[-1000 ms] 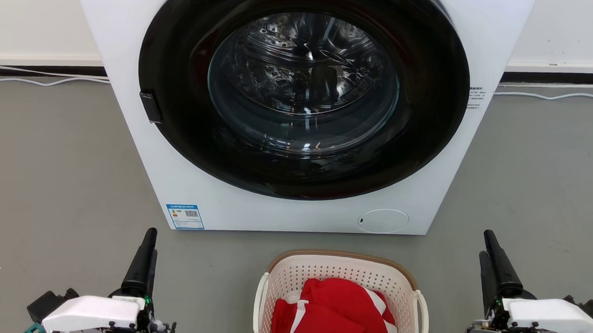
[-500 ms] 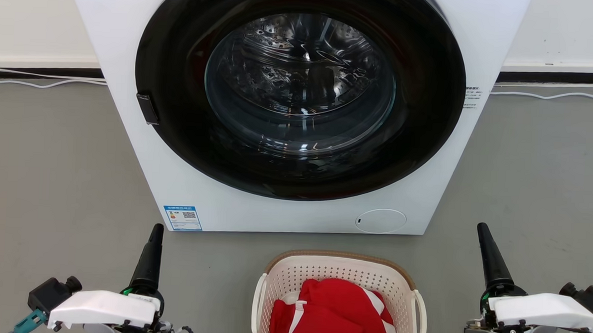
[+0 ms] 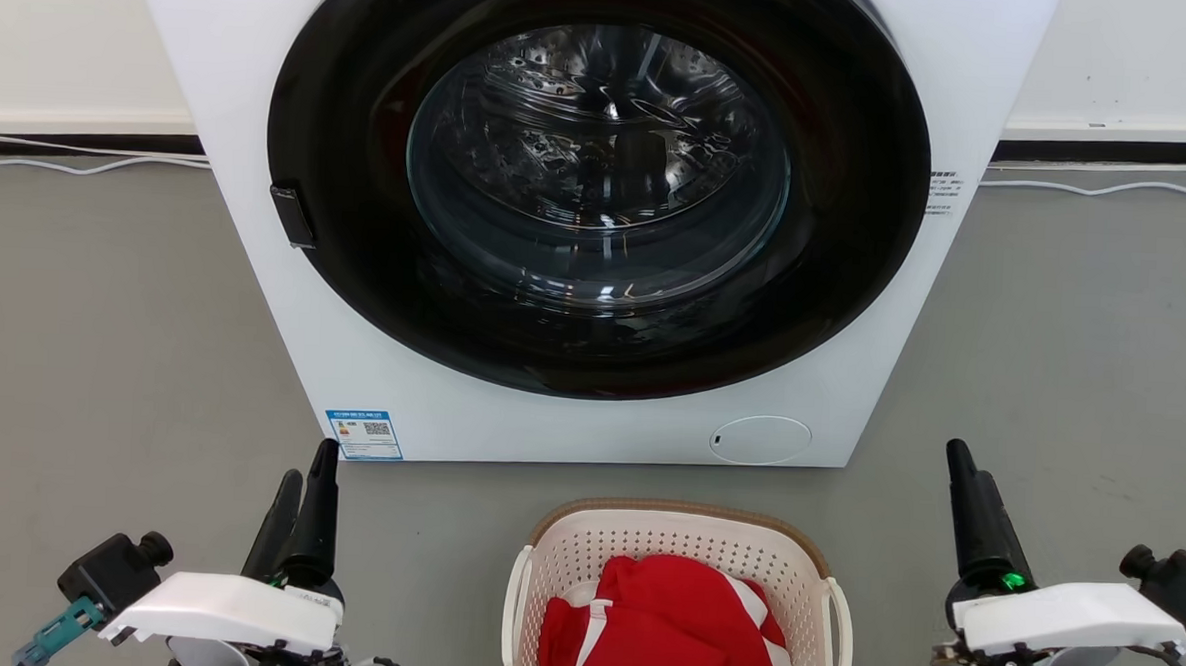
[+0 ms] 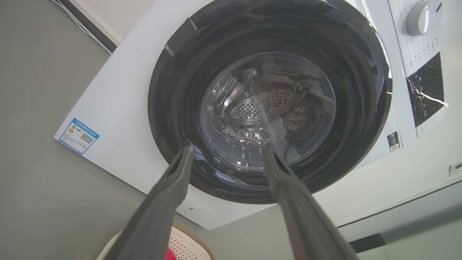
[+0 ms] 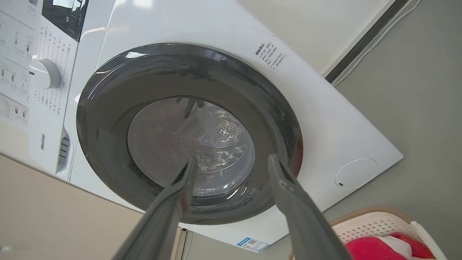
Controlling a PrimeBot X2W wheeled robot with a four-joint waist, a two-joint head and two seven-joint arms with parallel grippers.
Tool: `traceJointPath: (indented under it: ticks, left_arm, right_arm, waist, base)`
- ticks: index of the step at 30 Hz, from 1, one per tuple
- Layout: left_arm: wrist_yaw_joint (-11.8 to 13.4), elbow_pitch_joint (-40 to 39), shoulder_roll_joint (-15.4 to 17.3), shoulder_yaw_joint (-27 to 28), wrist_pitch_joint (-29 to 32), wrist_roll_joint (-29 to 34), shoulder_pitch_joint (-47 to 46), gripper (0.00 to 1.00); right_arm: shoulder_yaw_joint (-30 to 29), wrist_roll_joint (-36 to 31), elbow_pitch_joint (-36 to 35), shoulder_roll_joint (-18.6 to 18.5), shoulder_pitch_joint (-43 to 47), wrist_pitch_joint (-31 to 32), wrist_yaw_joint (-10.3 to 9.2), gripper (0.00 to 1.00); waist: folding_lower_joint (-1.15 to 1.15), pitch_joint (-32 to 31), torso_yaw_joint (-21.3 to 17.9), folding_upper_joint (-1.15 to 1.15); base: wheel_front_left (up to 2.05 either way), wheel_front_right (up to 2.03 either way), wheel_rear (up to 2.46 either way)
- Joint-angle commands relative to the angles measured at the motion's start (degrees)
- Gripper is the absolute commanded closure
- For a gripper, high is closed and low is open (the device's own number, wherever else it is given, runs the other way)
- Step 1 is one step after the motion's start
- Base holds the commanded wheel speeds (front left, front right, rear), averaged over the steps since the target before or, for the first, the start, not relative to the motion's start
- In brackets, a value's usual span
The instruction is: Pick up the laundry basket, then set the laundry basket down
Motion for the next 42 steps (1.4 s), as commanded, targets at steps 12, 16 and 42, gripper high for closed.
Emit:
traceJointPath:
  ticks: [12,16,42]
  left_arm:
    - [-0.53,-3.10,0.58,0.34,-2.79,11.42,-1.85,0.00]
    - [-0.56,-3.54,0.61,0.08,-3.65,14.26,-1.86,0.00]
    - [-0.72,-4.53,0.80,-0.36,-7.92,29.34,-2.17,0.00]
  right_arm:
    - [3.29,-10.83,-3.40,-1.00,-1.66,-3.12,0.28,0.00]
    - [3.73,-14.09,-3.75,-1.32,-1.64,-3.96,0.30,0.00]
    - [3.80,-31.03,-4.90,-1.08,-1.76,-8.17,0.39,0.00]
  waist:
    - [-0.01,0.13,-0.36,0.00]
    - [-0.01,0.22,-0.50,0.00]
    - [-0.01,1.06,-0.52,0.00]
  base:
    - [0.00,0.00,0.00]
    - [0.00,0.00,0.00]
    - [0.00,0.00,0.00]
